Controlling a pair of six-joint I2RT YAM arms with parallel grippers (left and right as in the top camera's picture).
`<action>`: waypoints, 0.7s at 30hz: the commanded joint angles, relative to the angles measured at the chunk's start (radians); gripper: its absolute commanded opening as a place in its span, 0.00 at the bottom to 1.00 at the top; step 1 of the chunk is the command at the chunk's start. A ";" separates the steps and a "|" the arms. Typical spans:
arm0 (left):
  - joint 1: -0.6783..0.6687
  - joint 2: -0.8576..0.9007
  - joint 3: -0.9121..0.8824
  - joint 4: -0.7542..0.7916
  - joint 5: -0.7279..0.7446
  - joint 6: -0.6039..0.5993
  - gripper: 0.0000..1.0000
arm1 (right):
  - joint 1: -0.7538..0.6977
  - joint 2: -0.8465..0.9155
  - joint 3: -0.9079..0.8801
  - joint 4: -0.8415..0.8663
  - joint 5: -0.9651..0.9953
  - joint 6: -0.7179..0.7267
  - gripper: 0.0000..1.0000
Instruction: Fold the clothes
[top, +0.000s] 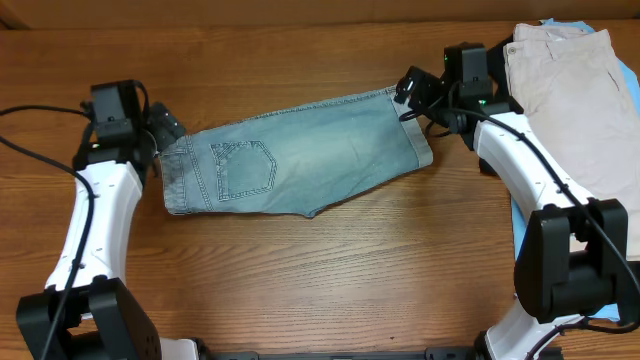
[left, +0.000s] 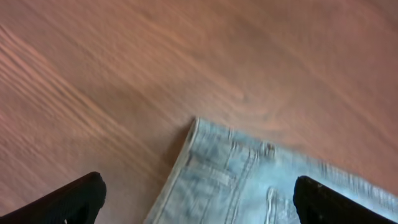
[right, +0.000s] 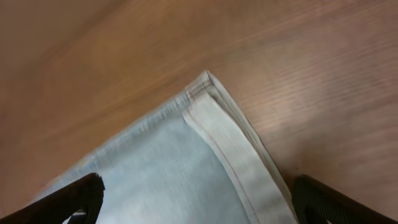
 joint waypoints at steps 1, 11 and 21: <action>0.047 0.003 0.088 -0.063 0.182 0.068 1.00 | -0.008 -0.006 0.065 -0.058 -0.013 -0.100 1.00; 0.060 0.121 0.090 -0.270 0.229 0.278 1.00 | -0.004 -0.005 0.066 -0.292 -0.014 -0.343 1.00; 0.069 0.332 0.090 -0.213 0.254 0.416 1.00 | -0.003 -0.005 0.066 -0.348 -0.014 -0.346 1.00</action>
